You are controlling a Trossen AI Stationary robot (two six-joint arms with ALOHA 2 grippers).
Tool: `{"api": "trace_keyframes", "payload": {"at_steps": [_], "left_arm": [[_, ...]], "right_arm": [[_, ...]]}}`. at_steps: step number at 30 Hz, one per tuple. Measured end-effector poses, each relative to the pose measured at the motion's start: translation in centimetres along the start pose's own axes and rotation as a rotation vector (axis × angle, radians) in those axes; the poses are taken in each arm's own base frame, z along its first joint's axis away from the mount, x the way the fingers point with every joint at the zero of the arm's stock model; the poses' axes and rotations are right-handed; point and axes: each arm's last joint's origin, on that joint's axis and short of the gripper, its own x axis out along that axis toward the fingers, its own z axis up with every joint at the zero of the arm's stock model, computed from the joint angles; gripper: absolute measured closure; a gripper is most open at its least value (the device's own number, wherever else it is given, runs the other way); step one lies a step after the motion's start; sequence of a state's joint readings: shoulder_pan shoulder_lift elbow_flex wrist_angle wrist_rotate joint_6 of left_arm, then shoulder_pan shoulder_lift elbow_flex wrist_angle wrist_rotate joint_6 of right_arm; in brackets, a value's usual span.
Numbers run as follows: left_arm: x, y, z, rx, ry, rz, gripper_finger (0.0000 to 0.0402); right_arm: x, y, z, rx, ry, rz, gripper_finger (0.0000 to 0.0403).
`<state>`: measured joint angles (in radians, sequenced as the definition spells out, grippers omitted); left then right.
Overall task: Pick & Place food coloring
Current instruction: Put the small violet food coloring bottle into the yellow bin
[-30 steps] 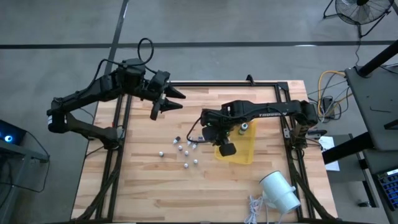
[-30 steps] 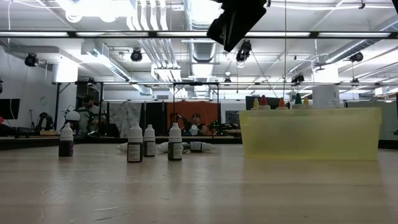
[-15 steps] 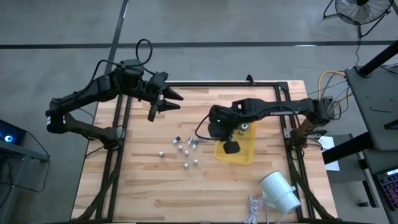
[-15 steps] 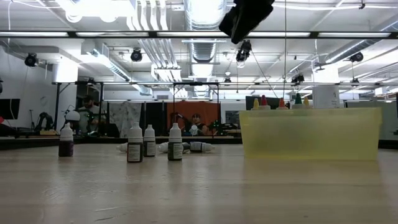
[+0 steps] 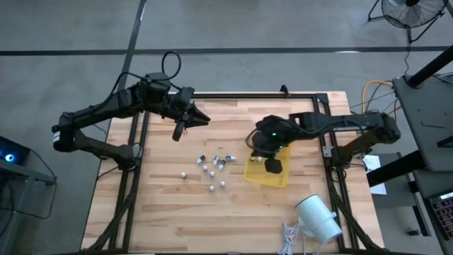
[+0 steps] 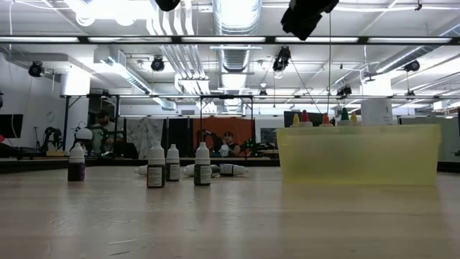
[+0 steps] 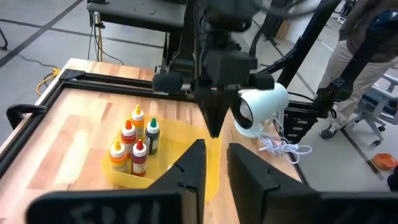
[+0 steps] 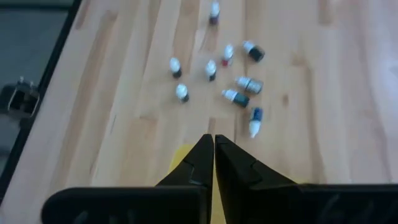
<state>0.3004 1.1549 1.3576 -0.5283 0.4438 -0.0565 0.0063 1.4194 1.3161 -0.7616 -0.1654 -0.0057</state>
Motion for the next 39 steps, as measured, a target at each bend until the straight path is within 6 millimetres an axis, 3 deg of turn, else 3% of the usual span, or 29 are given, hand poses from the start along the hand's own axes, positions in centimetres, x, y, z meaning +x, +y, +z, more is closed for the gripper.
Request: {"api": "trace_keyframes", "payload": {"at_steps": [9, 16, 29, 39], "left_arm": [[0.1, 0.0, -0.1, -0.024, 0.002, 0.000, 0.0400], [0.5, 0.3, -0.8, -0.020, 0.018, 0.000, 0.0401], [1.1, -0.1, -2.9, -0.063, 0.054, -0.023, 0.0401], [-1.3, -2.1, -4.0, -0.096, 0.131, 0.051, 0.0401]], "right_arm": [[-2.9, 0.4, -2.1, 0.008, -0.259, -0.012, 0.0394], [-2.9, 0.5, -4.0, 0.090, -0.372, 0.009, 0.0394], [-2.0, 0.3, -5.1, 0.152, -0.361, 0.018, 0.0394], [-2.1, 0.3, -5.1, 0.113, -0.365, 0.000, 0.0394]]}}
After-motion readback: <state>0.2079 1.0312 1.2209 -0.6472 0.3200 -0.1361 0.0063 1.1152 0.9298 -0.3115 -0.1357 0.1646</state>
